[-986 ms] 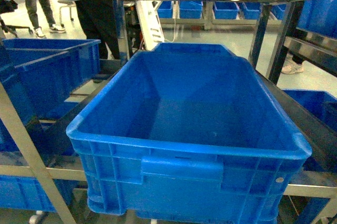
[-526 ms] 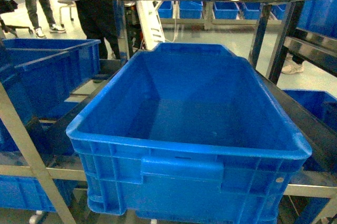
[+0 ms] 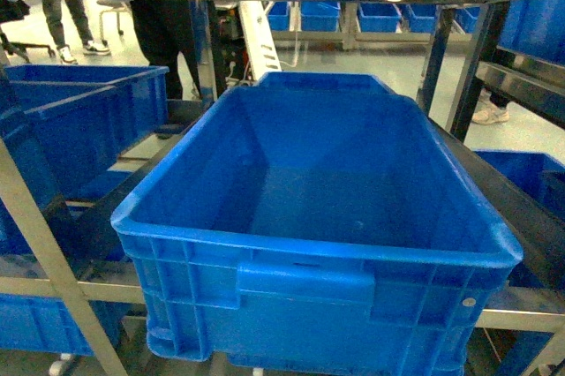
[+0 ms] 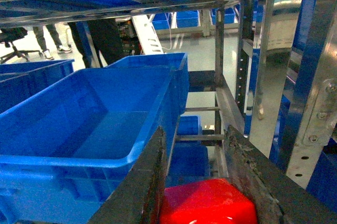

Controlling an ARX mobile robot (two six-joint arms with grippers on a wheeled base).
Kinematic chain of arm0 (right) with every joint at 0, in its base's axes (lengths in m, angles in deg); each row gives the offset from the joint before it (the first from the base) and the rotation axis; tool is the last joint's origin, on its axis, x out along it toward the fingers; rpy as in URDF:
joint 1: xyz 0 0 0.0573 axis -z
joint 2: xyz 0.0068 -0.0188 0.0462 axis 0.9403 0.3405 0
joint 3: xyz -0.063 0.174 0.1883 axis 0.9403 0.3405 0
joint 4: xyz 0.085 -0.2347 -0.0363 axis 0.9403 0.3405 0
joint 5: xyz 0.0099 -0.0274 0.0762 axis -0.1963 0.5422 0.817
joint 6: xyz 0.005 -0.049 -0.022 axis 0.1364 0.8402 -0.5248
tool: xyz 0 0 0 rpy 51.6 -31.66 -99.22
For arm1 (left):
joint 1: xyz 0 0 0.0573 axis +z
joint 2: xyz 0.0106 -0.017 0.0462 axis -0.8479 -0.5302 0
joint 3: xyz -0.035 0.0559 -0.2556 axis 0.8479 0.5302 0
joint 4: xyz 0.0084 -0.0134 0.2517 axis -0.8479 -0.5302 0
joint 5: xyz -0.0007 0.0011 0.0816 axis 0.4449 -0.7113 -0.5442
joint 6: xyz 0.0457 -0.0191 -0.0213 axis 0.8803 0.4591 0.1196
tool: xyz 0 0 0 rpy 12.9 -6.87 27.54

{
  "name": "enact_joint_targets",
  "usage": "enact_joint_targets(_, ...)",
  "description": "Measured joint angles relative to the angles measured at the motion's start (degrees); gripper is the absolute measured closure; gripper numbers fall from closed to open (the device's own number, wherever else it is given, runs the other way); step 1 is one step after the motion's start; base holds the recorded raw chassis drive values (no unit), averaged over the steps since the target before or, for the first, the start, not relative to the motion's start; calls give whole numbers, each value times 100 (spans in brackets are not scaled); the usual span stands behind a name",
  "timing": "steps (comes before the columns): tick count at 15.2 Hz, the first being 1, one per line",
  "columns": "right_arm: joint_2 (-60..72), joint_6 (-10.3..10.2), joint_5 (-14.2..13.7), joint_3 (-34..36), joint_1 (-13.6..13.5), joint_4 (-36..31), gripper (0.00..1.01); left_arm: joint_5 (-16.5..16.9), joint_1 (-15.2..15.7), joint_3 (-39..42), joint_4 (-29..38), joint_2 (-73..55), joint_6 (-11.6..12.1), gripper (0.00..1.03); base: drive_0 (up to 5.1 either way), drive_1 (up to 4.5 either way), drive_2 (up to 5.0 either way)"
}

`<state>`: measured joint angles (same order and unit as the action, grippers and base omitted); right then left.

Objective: Pick red block from blue box to shelf

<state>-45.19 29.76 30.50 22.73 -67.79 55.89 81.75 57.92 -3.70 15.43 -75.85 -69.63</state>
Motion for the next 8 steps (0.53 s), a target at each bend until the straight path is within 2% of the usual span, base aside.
enact_joint_targets(8,0,0,0,0,0,0,73,0,0,0,2,0,0,5,0,0,0)
